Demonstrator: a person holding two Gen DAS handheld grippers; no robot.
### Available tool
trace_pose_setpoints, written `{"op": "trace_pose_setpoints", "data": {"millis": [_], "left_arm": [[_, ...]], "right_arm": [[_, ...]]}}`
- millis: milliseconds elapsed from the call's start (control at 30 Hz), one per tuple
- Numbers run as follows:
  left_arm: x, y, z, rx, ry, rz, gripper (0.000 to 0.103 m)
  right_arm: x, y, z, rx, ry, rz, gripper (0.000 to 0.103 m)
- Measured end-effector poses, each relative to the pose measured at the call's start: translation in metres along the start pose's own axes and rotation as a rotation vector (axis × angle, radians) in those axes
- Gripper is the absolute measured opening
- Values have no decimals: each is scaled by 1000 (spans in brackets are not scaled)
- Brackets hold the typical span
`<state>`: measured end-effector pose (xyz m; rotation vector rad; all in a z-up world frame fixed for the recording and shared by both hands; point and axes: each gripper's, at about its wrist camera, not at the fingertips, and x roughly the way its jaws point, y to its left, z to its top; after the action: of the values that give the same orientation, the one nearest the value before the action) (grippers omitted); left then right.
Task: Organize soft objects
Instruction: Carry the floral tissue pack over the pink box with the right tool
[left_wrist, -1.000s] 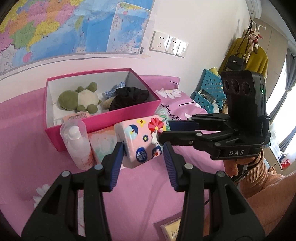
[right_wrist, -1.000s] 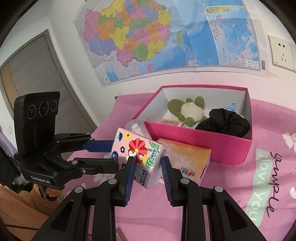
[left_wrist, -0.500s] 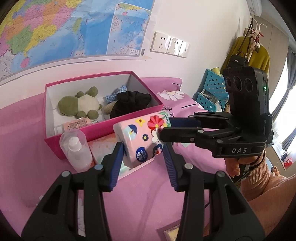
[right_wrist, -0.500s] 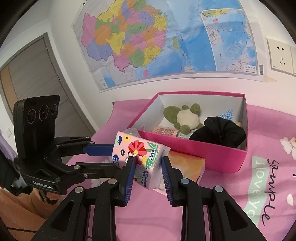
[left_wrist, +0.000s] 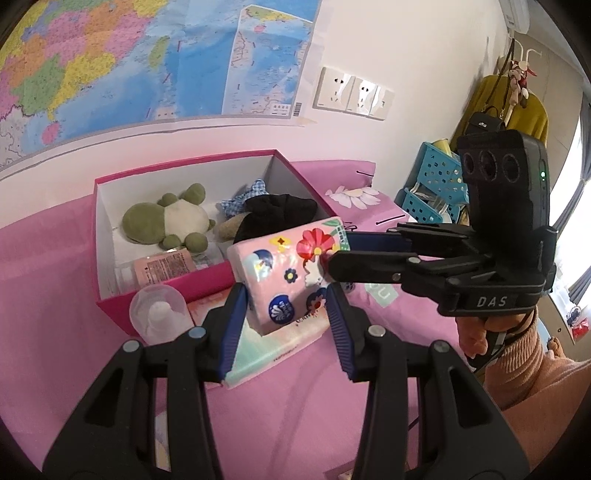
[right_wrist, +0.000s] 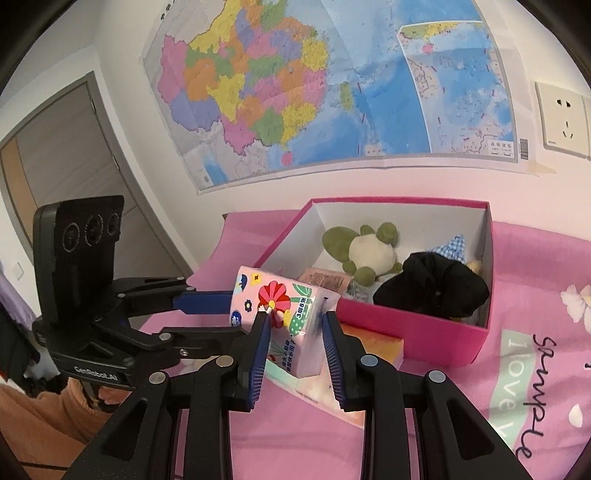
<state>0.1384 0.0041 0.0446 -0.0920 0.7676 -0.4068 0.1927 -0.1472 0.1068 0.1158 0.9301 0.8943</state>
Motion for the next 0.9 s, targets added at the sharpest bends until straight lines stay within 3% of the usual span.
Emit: {"op": "trace_pose_setpoints", "data": {"millis": [900], "left_arm": [[23,26,27,-33,5,47,46]], "right_arm": [[28,-21,24,29,9,-7,29]]}}
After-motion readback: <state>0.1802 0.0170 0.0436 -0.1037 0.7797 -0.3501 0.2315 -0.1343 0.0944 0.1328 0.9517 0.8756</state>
